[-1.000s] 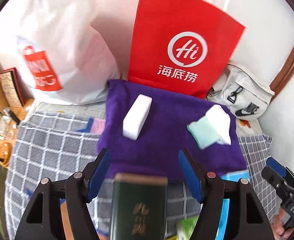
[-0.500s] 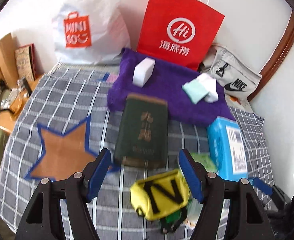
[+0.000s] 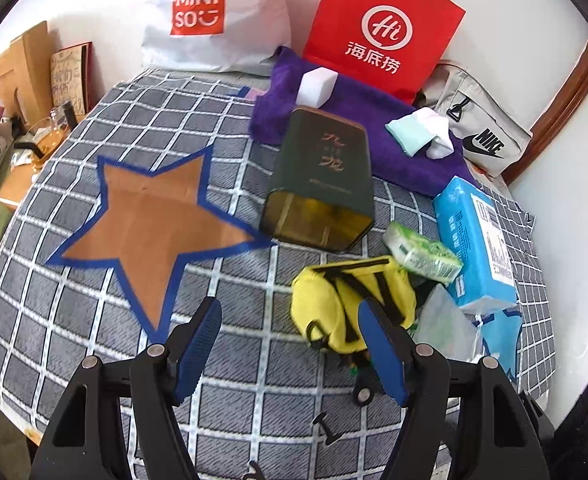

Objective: Organize soft objects
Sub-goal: 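Grasp the yellow mesh pouch with the left tool while the right tool grasps the white gauze cloth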

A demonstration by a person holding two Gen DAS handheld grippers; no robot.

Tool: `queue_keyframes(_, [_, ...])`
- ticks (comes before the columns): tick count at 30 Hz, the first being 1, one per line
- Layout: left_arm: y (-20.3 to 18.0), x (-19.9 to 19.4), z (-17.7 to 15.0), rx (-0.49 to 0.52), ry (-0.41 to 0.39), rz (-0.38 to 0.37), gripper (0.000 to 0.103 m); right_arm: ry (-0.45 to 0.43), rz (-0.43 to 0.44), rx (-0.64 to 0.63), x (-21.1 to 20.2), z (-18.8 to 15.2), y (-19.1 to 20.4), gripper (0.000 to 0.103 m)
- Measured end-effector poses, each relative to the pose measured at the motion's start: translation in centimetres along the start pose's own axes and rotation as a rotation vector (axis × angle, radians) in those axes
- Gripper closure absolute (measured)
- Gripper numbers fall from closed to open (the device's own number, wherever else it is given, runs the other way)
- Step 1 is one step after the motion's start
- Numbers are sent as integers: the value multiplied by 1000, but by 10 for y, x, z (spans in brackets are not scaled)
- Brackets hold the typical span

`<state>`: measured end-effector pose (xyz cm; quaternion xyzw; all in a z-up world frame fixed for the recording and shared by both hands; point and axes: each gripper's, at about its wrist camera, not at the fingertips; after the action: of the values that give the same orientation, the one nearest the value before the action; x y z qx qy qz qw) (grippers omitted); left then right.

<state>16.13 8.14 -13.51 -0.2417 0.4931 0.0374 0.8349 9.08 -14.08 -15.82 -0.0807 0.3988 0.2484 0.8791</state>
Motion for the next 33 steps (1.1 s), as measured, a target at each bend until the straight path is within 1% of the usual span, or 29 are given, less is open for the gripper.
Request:
queue_keyframes(1, [4,-1,-1,-7,-2,-2,34,10,-32,-12,6,-1,1,34])
queue_keyframes(2, [7,-2,-2,-16,-4,-2,34,14,-43,-16,9,-3,3,34])
queue_keyframes(4, [13,-1,-4,-33,-3,-6,34,21,-38,-23,19,-7,5,34])
queue_keyframes(6, [16,1,-4,-43,3,-10,34,28,-47,-31,25,-10,6,37])
queue_keyframes(7, [17,1,-5,-46,6,-12,34,26,-58,-43,27,-12,8,43])
queue_keyframes(8, [18,2,-6,-47,6,-13,34,28,-70,-56,28,-14,10,52])
queue_keyframes(10, [17,4,-9,-48,2,-22,34,34,-102,-94,29,-17,14,61])
queue_keyframes(11, [16,6,-9,-49,0,-28,34,29,-103,-105,28,-19,15,68])
queue_keyframes(13, [11,11,-11,-57,-5,-59,34,6,-85,-121,23,-21,16,72])
queue_keyframes(14, [8,14,-11,-57,-1,-70,34,-7,-84,-122,21,-22,16,77])
queue_keyframes(16, [0,22,-14,-41,8,-78,34,-52,-80,-128,11,-23,15,77])
queue_keyframes(19, [-9,36,-17,-35,11,-31,34,-97,-63,-118,-3,-23,13,77])
queue_keyframes(21, [-11,43,-17,-46,14,-33,34,-123,-50,-111,-12,-22,12,77])
queue_keyframes(23, [-11,49,-18,-71,-17,-25,36,-150,-38,-104,-25,-21,9,77])
queue_keyframes(25, [-13,55,-20,-67,-22,-18,39,-169,-52,-100,-35,-21,4,77])
queue_keyframes(26, [-15,55,-21,-55,-35,-7,45,-171,-65,-95,-38,-22,1,77])
queue_keyframes(27, [-16,55,-22,-48,-41,-3,53,-167,-86,-87,-40,-22,-5,77])
queue_keyframes(28, [-16,55,-23,-47,-38,-11,56,-159,-110,-73,-41,-23,-13,77])
queue_keyframes(29, [-16,55,-23,-54,-29,-34,64,-152,-122,-61,-40,-25,-18,77])
queue_keyframes(30, [-15,55,-22,-60,-27,-42,67,-137,-138,-37,-38,-28,-26,77])
queue_keyframes(33, [-9,54,-23,-78,-37,-69,70,-76,-183,28,-25,-36,-45,77])
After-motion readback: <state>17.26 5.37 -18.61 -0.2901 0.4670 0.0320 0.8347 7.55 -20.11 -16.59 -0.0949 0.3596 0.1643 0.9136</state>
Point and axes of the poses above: each gripper's, at about its wrist camera, not at the fingertips, and x roughly the way its jaws point, y to its left, z to its top, and after that the axes turned 15 degrees about -x, right-handed
